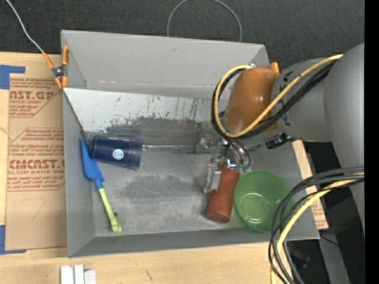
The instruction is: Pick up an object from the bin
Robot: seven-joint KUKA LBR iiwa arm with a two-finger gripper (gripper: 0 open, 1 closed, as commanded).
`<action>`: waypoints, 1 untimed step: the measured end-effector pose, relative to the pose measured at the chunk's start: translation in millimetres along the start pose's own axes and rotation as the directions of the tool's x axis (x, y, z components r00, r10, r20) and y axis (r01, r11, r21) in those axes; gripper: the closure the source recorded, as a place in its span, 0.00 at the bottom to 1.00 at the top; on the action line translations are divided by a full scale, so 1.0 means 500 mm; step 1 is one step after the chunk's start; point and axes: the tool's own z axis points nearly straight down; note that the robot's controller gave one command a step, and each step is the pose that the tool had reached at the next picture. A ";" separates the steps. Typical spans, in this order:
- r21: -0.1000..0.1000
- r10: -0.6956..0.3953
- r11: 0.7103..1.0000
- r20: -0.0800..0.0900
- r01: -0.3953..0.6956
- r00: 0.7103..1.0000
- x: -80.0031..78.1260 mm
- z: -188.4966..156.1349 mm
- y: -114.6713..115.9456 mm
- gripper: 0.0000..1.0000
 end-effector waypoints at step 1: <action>-0.002 0.008 1.000 -0.001 -0.008 1.000 0.002 0.000 0.004 0.00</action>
Offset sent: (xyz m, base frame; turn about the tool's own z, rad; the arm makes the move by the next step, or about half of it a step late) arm -0.0226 -0.0755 0.1205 0.1985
